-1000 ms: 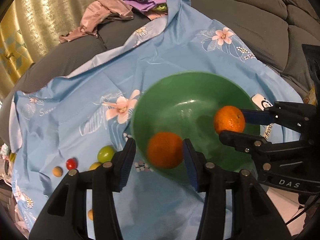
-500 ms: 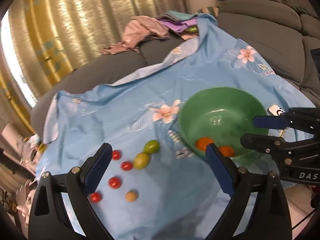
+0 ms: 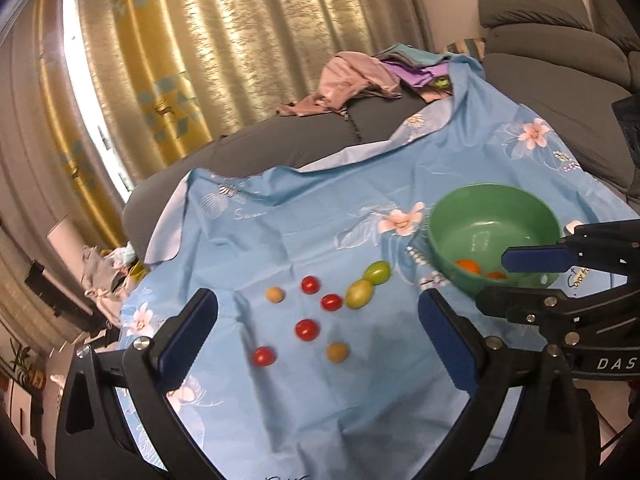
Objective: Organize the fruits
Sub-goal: 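Withdraw both grippers from the bowl back over the remaining fruit, then grasp a small yellow-brown fruit with the left gripper while the right grasps another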
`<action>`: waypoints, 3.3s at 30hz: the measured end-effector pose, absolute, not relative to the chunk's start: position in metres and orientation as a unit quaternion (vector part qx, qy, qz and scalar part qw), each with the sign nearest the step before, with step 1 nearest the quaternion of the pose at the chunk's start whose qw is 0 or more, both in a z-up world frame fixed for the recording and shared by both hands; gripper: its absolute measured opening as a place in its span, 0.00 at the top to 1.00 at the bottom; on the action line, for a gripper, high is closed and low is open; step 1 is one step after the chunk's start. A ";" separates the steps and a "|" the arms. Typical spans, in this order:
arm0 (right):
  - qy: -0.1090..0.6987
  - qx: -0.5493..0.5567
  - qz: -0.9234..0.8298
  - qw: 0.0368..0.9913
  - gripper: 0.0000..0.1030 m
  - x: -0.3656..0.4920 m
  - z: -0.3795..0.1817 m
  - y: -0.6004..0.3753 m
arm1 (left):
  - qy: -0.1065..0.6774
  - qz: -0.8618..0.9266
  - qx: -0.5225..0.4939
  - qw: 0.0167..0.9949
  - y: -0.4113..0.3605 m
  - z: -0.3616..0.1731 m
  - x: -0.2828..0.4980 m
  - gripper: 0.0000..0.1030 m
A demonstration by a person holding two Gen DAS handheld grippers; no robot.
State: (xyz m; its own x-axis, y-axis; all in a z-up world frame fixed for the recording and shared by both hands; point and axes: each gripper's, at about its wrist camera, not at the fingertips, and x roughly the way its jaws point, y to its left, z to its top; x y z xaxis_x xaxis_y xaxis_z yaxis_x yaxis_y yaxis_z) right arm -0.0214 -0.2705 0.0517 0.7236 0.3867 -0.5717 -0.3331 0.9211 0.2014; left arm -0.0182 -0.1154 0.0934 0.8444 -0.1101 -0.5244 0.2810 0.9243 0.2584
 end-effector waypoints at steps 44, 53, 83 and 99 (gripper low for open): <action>0.438 0.041 0.179 0.880 0.57 0.067 -0.029 -0.225 | 0.443 -0.169 -0.016 0.880 -0.016 -0.021 0.040 0.03; 0.433 0.056 0.176 0.882 0.57 0.076 -0.031 -0.232 | 0.461 -0.203 -0.006 0.864 -0.048 -0.038 0.072 0.26; 0.419 0.008 0.277 0.865 0.57 0.180 -0.032 -0.136 | 0.408 -0.118 -0.030 0.905 0.027 -0.007 0.141 0.75; 0.443 -0.058 0.232 0.864 0.72 0.234 -0.061 -0.089 | 0.408 -0.127 -0.032 0.904 0.037 -0.009 0.141 0.75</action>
State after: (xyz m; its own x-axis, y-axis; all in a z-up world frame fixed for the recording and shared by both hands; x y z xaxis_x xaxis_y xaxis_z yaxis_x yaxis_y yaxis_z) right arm 0.2344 -0.0892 -0.0610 0.5006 0.3497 -0.7919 -0.4528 0.8854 0.1047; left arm 0.1410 0.0371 -0.0092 0.6351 -0.2547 -0.7293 0.2032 0.9659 -0.1604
